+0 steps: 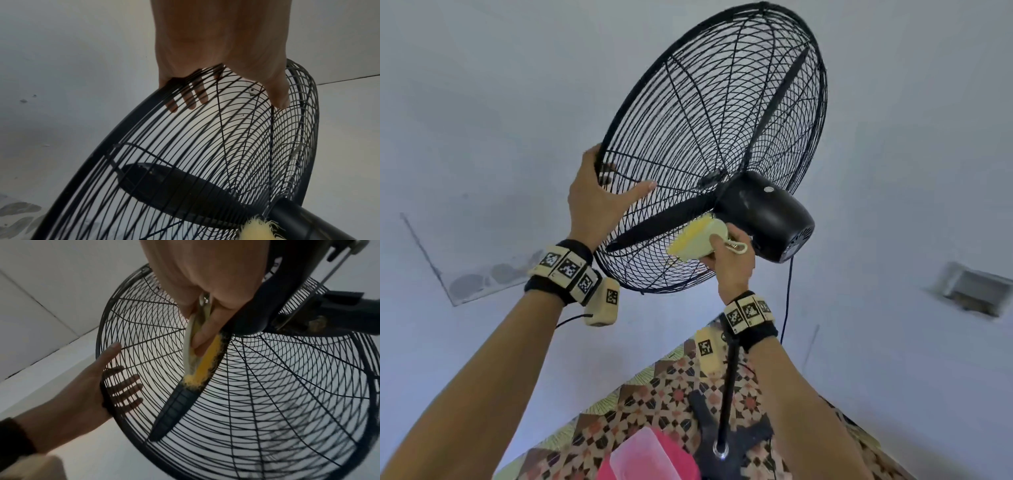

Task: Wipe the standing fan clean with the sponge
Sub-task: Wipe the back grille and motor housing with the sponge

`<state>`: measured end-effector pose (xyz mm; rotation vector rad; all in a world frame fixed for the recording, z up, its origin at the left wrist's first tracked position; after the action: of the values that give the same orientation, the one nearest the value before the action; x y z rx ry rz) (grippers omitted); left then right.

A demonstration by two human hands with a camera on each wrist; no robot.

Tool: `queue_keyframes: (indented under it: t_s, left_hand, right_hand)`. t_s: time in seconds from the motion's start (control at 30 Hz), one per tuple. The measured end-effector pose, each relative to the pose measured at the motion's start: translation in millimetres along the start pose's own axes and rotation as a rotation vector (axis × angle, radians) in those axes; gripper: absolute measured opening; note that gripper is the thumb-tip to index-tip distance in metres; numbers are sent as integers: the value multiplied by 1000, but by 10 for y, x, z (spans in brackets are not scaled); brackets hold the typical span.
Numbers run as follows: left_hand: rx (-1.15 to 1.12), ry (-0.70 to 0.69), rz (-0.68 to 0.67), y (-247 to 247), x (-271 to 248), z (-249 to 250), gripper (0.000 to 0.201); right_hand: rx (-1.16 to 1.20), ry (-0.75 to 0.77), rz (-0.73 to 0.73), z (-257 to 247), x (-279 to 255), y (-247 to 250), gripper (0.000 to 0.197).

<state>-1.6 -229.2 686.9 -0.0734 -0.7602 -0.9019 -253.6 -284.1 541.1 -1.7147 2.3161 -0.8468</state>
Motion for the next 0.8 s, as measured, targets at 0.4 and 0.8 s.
queue_keyframes:
  t_s: [0.4, 0.8]
  left_hand:
    - [-36, -61, 26, -8, 6, -68, 97]
    - [0, -65, 55, -46, 18, -59, 95]
  right_hand:
    - [99, -77, 130, 123, 59, -9, 37]
    - [166, -24, -6, -44, -10, -88, 34]
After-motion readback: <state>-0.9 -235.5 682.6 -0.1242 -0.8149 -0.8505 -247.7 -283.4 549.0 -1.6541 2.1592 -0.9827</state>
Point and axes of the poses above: each hand's wrist, its own x-axis towards the middle knuckle, its own y-axis out of the back of the hand, z = x × y, the point moved 7 cm from there along x, towards the middle knuckle, and after that the axes turned 7 degrees about y, right-handed, at the moved point
